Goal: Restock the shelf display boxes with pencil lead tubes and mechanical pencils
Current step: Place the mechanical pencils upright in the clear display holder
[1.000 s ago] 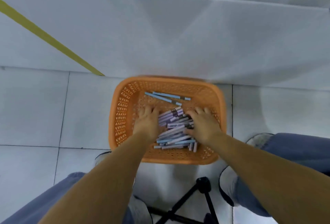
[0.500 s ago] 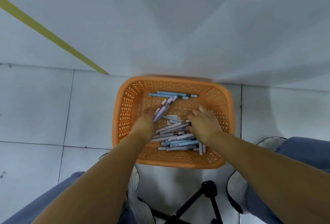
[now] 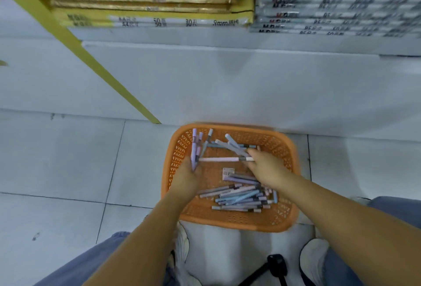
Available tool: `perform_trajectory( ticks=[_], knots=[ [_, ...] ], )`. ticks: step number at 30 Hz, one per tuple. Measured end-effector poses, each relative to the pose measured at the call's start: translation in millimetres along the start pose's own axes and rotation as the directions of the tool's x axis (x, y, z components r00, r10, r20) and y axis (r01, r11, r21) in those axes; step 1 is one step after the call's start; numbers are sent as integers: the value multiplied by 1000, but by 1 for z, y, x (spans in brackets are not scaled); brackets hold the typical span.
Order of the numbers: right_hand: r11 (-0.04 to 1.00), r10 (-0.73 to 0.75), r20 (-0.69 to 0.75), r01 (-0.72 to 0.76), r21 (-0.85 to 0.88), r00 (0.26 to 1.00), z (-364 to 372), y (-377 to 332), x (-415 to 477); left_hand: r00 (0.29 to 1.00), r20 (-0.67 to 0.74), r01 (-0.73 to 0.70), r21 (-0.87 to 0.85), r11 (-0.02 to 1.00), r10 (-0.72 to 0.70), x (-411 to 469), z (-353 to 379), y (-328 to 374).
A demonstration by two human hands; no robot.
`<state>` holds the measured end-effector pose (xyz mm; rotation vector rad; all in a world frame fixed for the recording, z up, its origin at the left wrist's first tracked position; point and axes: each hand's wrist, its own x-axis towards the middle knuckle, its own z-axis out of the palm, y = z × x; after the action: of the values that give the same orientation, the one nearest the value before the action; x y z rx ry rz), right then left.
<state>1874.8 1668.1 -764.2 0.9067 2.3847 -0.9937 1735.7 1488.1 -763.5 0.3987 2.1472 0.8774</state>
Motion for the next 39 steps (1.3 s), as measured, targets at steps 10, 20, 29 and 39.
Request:
perform_trajectory(
  ticks=[10, 20, 29, 39],
  knots=[
    [915, -53, -202, 128, 382, 978, -59, -55, -70, 991, -102, -128, -579, 805, 85, -50, -25, 84],
    [929, -230, -195, 275, 247, 953, -116, -79, -120, 987, -89, -154, -735, 661, 131, -87, -66, 150],
    [850, -348, -126, 369, 376, 929, -211, -121, -184, 890, -33, -418, -460, 784, 455, -130, -115, 230],
    [844, -411, -110, 423, 329, 905, -267, -151, -207, 813, -48, -532, -466, 707, 581, -158, -142, 300]
  ],
)
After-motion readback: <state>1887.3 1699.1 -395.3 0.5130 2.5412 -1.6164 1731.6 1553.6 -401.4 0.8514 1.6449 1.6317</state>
